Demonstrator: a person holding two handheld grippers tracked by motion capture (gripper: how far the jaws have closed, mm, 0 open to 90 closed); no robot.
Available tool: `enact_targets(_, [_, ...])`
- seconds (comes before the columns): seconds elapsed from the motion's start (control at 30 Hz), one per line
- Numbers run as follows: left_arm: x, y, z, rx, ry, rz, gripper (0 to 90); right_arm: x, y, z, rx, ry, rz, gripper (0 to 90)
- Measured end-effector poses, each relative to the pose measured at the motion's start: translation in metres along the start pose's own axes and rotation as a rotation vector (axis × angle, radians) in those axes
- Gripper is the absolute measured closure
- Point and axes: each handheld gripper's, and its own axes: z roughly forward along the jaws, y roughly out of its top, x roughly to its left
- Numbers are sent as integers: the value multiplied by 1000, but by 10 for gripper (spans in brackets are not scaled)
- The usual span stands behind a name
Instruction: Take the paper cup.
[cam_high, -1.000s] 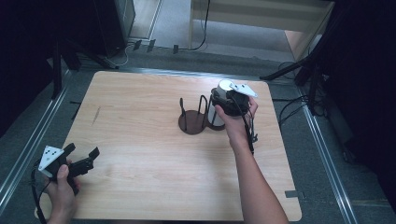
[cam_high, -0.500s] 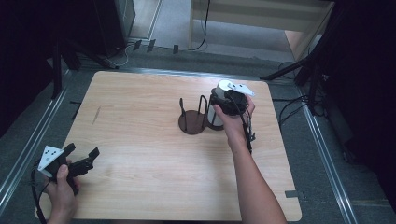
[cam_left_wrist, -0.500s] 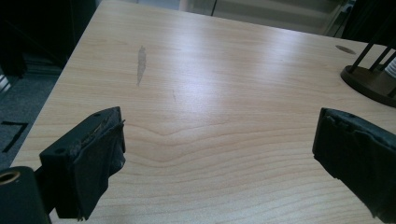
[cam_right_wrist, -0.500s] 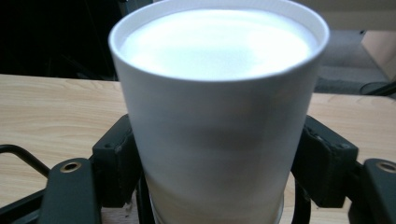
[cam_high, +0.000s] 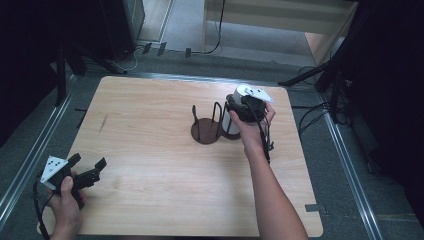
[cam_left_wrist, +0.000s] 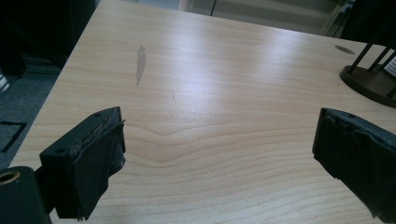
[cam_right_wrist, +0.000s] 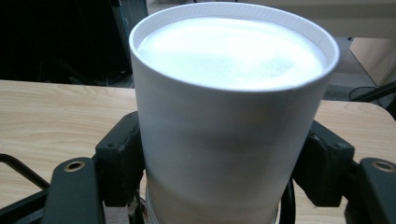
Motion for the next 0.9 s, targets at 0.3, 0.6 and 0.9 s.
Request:
enact_targets(0.3, [0, 0, 0, 1, 0, 0, 28, 5, 6, -5, -23, 20, -28, 271])
enact_targets(0.6, [0, 0, 0, 1, 0, -2, 28, 0, 10, -7, -33, 49, 19, 222])
enact_targets(0.9, [0, 0, 0, 2, 0, -2, 28, 3, 15, -12, -78, 48, -15, 313])
